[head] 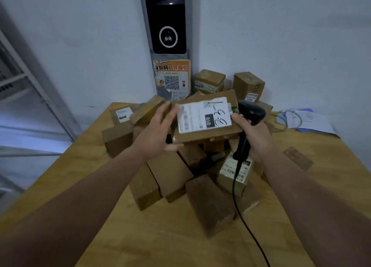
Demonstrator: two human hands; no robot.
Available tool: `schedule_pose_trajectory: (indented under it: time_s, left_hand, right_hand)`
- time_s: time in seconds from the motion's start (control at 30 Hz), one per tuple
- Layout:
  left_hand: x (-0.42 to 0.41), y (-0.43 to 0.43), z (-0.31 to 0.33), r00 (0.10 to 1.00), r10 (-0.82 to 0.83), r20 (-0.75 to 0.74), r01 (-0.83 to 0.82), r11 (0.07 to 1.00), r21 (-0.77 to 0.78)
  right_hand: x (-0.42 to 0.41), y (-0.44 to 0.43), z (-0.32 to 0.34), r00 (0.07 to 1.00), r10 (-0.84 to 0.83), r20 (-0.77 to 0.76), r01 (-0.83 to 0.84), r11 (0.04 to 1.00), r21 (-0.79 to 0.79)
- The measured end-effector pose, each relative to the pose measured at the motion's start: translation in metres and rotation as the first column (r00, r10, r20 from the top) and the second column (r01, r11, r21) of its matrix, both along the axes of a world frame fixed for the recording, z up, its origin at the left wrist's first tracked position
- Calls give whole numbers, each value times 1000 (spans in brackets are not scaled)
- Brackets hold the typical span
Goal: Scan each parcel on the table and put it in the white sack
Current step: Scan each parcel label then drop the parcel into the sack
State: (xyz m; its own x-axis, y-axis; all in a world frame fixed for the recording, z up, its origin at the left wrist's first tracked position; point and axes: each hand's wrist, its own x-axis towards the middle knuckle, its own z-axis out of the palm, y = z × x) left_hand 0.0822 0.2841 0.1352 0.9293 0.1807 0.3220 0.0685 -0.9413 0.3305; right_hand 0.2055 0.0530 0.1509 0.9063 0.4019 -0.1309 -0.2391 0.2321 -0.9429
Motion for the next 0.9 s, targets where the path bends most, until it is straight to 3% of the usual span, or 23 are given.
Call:
schedule_pose_trajectory:
  time_s: [0.03, 0.07, 0.13, 0.17, 0.23, 0.3, 0.33, 0.43, 0.5, 0.57, 0.63, 0.7, 0.8, 0.9]
  left_hand:
    - [0, -4, -2, 990, 118, 73, -105, 981, -163]
    - [1, -8, -3, 964, 241, 116, -179, 903, -391]
    - [3, -18, -3, 949, 314, 26, -173, 588, -790]
    - [5, -23, -5, 964, 262, -48, -156, 413, -897]
    - [9, -35, -3, 988, 118, -98, -112, 114, -987]
    - [15, -45, 0, 992, 122, -36, -29, -54, -998]
    - [18, -47, 0, 987, 158, -10, 4, -88, -996]
    - [17, -40, -4, 967, 252, 30, 49, -71, -996]
    - [11, -26, -6, 954, 296, 51, 48, 19, -999]
    - [3, -8, -7, 944, 322, 70, 20, 157, -987]
    - [-5, 10, -10, 954, 288, 85, 7, 260, -966]
    - [-14, 22, -15, 968, 245, 63, -24, 337, -941]
    - [-21, 26, -20, 980, 199, -2, -78, 375, -924]
    - [-24, 28, -22, 988, 147, -43, -99, 401, -911]
  right_hand:
    - [-4, 5, -1, 997, -63, -34, 65, 997, 34]
    - [-9, 9, -3, 990, -111, -82, 118, 989, 87]
    - [-18, 19, -5, 972, -166, -168, 196, 963, 183]
    - [-23, 24, -7, 965, -182, -190, 220, 954, 204]
    - [-35, 34, -13, 959, -201, -201, 242, 947, 209]
    - [-48, 44, -20, 957, -204, -208, 250, 941, 228]
    - [-53, 47, -22, 956, -202, -213, 251, 938, 240]
    - [-59, 53, -26, 962, -142, -233, 189, 963, 191]
    - [-59, 54, -33, 957, -174, -231, 203, 973, 106]
    - [-61, 53, -37, 935, -336, -114, 339, 941, 3]
    - [-65, 50, -35, 916, -396, 68, 398, 917, -18]
    - [-69, 50, -27, 952, -272, 142, 283, 957, -64]
    - [-74, 56, -21, 994, 16, 106, -5, 994, -106]
    - [-79, 63, -24, 986, 35, 162, -12, 990, -143]
